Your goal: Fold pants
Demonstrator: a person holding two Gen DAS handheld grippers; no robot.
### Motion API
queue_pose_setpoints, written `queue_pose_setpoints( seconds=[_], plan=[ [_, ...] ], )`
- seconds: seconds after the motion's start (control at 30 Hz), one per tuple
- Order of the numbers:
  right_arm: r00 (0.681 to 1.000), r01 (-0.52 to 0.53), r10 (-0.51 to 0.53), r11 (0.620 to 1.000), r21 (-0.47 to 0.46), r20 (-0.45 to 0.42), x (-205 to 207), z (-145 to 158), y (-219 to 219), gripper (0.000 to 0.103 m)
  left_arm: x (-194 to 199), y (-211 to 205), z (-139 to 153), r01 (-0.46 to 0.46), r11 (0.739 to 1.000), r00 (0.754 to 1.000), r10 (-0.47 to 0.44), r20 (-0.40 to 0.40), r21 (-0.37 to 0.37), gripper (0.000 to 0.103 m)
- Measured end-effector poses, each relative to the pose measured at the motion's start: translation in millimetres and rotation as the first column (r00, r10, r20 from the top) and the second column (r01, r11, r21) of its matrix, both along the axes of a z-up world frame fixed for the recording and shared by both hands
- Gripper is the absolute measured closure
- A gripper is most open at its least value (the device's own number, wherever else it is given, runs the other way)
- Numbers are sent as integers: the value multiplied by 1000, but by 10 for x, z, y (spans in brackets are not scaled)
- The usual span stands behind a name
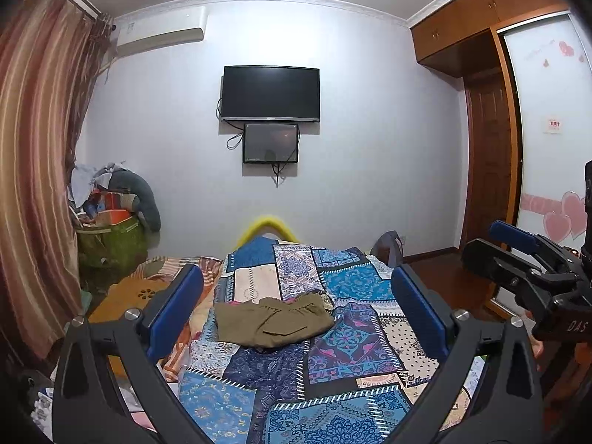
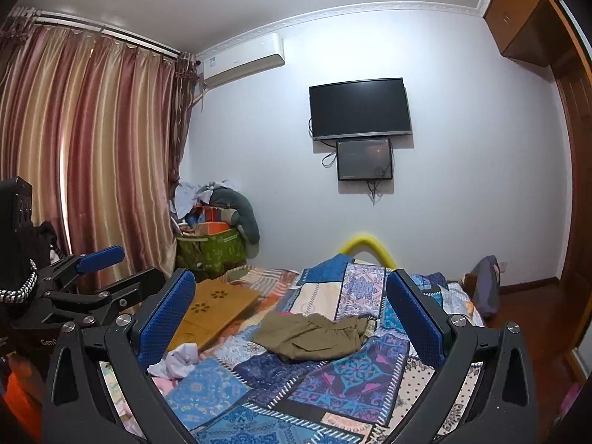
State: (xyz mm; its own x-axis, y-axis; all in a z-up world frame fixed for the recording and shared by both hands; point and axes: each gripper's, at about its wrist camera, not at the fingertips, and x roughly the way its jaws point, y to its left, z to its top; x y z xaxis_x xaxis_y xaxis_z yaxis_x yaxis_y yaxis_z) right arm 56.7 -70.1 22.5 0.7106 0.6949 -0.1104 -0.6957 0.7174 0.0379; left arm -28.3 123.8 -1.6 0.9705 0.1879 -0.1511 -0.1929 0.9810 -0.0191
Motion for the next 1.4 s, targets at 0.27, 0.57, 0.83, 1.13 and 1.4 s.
queue_pose_setpoints(
  seconds=[0.27, 0.57, 0.83, 1.13, 1.4],
  plan=[
    [1000, 3, -3, 1000, 6, -10, 8, -3, -30, 0, 31, -15, -5, -3, 1000, 1000, 3, -2, 0, 0],
    [1000, 11, -11, 1000, 3, -17, 7, -14, -44, 0, 34, 7, -6, 3, 1000, 1000, -3, 1, -2, 0],
    [1000, 9, -9, 1000, 7, -19, 12, -3, -50, 0, 45, -16, -4, 8, 1000, 1000, -8, 0, 7, 0],
    [1000, 14, -14, 1000, 8, -18, 7, 1, -50, 0, 50, -23, -13, 10, 1000, 1000, -10, -5, 8, 0],
    [1000, 14, -14, 1000, 9, -17, 5, -1, -49, 0, 68, -28, -30, 19, 1000, 1000, -19, -11, -1, 0]
  ],
)
